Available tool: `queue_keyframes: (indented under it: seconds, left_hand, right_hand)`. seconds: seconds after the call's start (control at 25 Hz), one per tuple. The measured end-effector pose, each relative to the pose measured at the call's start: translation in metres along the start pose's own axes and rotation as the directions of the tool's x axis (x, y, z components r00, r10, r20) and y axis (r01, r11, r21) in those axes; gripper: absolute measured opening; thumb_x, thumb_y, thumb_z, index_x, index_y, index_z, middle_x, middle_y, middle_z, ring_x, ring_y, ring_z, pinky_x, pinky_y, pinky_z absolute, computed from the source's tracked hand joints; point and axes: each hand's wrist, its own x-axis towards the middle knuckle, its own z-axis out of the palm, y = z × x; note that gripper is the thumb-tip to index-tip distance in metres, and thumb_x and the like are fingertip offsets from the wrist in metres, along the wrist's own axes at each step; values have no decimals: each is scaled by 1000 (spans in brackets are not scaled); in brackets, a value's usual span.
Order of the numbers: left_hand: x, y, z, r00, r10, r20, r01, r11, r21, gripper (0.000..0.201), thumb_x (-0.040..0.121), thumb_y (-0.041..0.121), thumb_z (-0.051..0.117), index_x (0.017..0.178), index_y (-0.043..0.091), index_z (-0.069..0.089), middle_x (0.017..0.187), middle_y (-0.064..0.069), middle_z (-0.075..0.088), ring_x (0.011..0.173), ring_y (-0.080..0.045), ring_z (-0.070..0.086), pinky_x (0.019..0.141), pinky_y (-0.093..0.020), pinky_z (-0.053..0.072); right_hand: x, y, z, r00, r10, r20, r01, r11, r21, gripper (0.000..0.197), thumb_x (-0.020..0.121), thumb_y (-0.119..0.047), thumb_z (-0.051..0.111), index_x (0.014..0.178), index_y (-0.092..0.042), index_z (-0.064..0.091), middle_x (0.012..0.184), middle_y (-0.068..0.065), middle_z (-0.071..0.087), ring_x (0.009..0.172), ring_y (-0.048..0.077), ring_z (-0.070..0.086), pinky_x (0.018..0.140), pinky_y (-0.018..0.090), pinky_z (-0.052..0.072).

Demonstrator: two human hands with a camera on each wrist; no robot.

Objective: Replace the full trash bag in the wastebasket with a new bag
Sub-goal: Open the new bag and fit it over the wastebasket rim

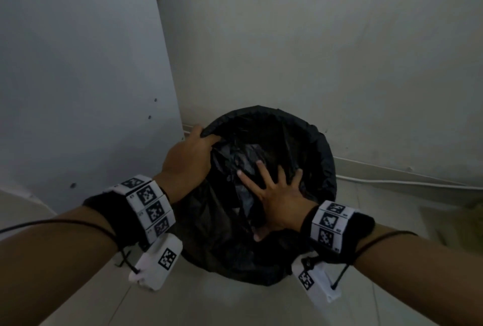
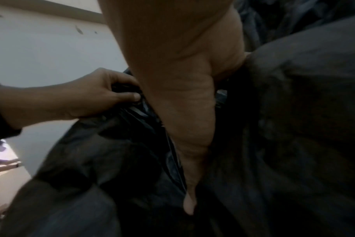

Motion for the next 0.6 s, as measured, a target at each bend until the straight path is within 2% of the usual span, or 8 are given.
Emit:
queue_keyframes:
  seconds: [0.08,0.16,0.2,0.24,0.32,0.4,0.52,0.6]
  left_hand:
    - [1,-6,1,1000,-4,4,4,1000,-11,37,94,5,51,128,17,61,108,-17,53,79,-35,60,64,-45,55]
    - [1,-4,1,1000,-2,11,2,1000,-6,39,93,1,52,129,14,61,106,-17,53,77,-34,59,61,-45,55]
    - [0,-1,1,1000,-3,16,2,1000,5,38,93,2,53,128,12,61,106,-18,53,76,-34,58,60,-44,54]
    - [0,2,0,1000,-2,19,2,1000,15,37,94,4,53,129,11,61,108,-18,53,75,-35,59,60,-44,54]
    - [-2,5,-2,1000,-2,24,2,999,32,37,95,8,53,131,13,59,113,-18,52,75,-37,60,60,-45,54]
    - [-5,6,-2,1000,25,14,-26,999,34,38,95,9,52,132,14,58,113,-19,52,73,-38,60,58,-45,55]
    - [-11,13,-2,998,69,8,-69,997,26,39,93,8,54,131,14,58,111,-19,53,69,-38,60,55,-44,54]
    - [-13,18,-2,996,84,15,-84,996,13,40,92,8,55,132,13,57,113,-19,53,67,-38,60,53,-44,55]
  right_hand:
    - [-10,14,16,977,15,215,-12,1000,-15,112,63,-88,51,142,-53,-20,160,6,-21,143,50,-7,97,78,-13]
    - [-17,23,16,939,-4,343,15,1000,-27,91,75,-83,40,149,-47,2,163,4,-5,144,46,-6,101,75,-15]
    - [-19,21,9,951,-24,308,37,999,-37,83,81,-76,42,150,-41,13,161,7,8,144,44,3,105,73,-10]
    - [-20,16,0,982,-45,186,55,997,-50,74,87,-66,46,149,-33,24,156,11,23,141,41,17,108,69,0]
    - [-14,5,-20,979,-89,-183,85,996,-27,63,91,-40,55,145,-24,29,146,10,36,130,35,35,105,56,21]
    - [0,-1,-32,940,-127,-318,124,992,-28,78,86,-38,63,149,-27,18,155,8,23,134,36,30,102,55,26]
    - [25,-1,-22,984,-98,-149,79,989,-123,126,65,-63,74,148,-40,-18,160,7,-19,144,43,-2,106,69,9]
    - [39,-7,-9,995,-84,-59,74,986,-149,137,56,-76,70,137,-45,-36,153,5,-38,143,45,-17,103,77,-2]
